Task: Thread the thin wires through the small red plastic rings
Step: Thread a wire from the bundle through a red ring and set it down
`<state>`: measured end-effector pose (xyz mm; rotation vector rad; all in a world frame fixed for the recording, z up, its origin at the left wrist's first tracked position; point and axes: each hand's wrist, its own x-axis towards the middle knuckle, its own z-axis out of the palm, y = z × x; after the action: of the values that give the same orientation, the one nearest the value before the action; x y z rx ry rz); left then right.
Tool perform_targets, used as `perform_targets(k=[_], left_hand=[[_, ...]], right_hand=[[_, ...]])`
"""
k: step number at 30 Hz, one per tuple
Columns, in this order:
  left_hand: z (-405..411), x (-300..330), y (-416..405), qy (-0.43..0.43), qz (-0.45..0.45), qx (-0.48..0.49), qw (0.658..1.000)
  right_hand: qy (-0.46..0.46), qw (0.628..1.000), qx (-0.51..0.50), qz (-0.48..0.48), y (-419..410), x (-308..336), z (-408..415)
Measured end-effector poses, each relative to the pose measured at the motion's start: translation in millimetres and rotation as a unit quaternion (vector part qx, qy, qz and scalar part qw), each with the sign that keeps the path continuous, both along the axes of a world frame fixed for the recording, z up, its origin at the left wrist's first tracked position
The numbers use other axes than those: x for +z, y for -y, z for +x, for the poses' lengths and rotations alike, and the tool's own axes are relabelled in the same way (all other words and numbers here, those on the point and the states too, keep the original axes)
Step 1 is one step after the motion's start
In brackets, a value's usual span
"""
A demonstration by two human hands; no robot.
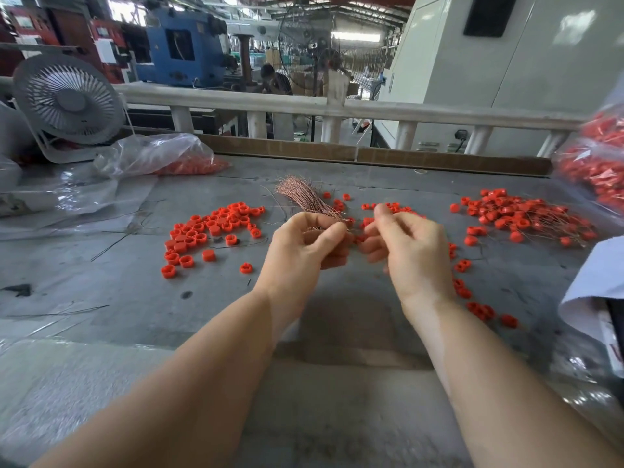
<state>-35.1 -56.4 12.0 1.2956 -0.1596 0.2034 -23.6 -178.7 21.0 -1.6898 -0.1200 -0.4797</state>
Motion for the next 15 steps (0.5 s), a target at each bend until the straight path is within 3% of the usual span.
perform_targets(k=[2, 7, 15], left_hand=[[1.5, -0.1, -1.6, -0.021, -0.013, 0.005, 1.0], [-0.3, 2.8, -1.3, -0.036, -0.022, -0.016, 0.999], [-4.1, 9.1, -0.5, -0.055, -0.037, -0.03, 0.997]], right_hand=[[0.063, 0.997, -0.032, -0.042, 2.2, 0.7, 0.5], [0.117, 0.974, 0.04, -0.191, -4.7, -1.4, -4.5], [0.103, 0.98, 0.05, -0.162, -1.6, -1.2, -2.3]])
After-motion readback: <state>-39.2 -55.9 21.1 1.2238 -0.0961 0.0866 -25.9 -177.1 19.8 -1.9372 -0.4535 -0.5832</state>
